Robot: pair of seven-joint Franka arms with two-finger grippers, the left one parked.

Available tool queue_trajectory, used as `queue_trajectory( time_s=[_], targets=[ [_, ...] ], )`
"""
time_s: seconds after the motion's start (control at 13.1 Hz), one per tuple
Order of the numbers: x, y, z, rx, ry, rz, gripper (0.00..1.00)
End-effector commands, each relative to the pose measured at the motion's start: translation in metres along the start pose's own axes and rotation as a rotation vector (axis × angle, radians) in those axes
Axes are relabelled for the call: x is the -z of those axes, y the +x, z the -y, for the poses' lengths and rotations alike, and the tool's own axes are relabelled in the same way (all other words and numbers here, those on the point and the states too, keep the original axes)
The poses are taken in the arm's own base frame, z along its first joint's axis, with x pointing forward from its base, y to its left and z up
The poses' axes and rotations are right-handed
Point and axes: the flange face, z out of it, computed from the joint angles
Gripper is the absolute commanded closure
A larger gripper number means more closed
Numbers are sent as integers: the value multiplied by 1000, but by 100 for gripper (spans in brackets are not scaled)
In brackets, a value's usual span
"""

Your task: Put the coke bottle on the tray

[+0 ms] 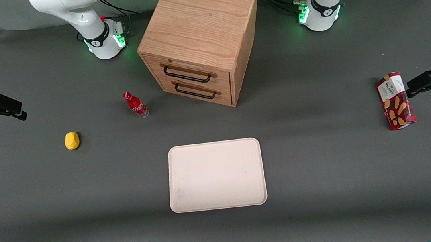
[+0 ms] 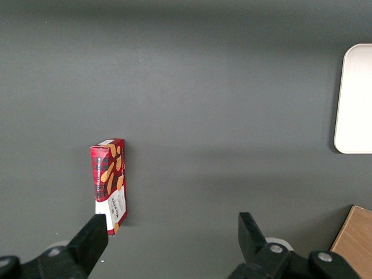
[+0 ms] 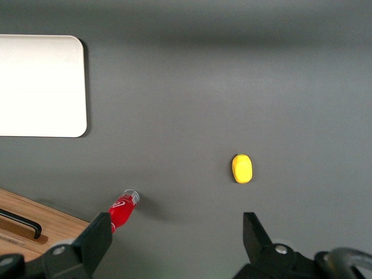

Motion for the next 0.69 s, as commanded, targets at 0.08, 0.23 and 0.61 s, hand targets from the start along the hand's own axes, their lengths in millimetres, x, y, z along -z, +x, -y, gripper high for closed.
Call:
queue_trajectory(
  time_s=[0.08, 0.23, 0.61],
  targets=[
    [5, -6, 2, 6, 14, -4, 0],
    [4, -5, 2, 6, 14, -2, 0],
    [11, -11, 4, -10, 17, -7, 0]
  ],
)
